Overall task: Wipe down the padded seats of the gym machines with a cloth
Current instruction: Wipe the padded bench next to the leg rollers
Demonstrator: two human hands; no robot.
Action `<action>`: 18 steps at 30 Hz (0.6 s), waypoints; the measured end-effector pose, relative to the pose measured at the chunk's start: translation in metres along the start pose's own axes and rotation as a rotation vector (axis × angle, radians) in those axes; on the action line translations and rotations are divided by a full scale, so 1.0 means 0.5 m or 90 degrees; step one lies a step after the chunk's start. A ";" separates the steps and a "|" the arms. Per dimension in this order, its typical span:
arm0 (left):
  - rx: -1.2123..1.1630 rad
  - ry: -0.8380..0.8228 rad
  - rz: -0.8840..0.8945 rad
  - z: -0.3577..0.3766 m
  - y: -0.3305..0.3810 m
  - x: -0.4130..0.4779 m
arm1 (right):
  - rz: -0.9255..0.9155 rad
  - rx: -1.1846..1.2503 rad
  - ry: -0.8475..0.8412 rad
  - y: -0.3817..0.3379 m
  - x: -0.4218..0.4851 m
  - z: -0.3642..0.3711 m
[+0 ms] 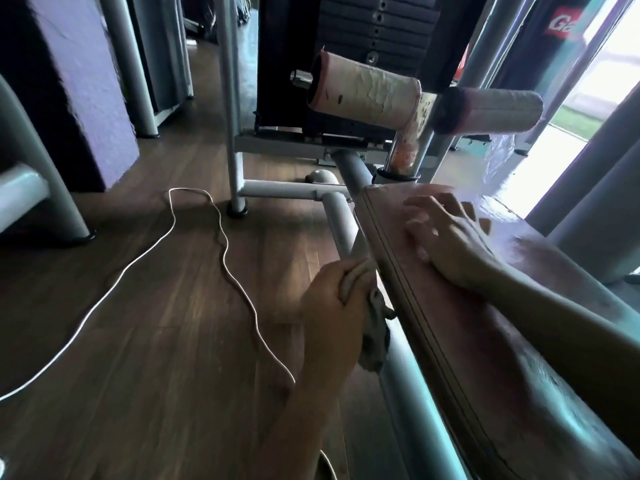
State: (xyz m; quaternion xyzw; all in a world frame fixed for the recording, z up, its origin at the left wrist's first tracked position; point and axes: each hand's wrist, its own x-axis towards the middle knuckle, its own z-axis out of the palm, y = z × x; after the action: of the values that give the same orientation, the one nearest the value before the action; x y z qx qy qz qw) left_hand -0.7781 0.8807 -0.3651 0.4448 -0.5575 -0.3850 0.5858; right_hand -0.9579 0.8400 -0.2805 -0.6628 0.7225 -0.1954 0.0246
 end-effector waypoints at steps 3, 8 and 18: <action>0.022 0.003 0.016 0.011 -0.008 0.099 | -0.003 -0.015 -0.002 0.023 0.011 0.014; 0.044 -0.009 0.029 0.025 -0.012 0.099 | 0.009 -0.069 -0.040 0.033 0.026 0.021; 0.052 0.002 0.039 0.037 -0.022 0.107 | 0.042 -0.088 -0.051 0.025 0.026 0.018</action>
State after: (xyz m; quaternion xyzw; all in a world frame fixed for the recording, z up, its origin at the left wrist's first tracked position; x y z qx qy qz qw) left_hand -0.7916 0.8250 -0.3595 0.4514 -0.5853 -0.3431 0.5796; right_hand -0.9684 0.8258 -0.2900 -0.6462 0.7539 -0.1177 0.0140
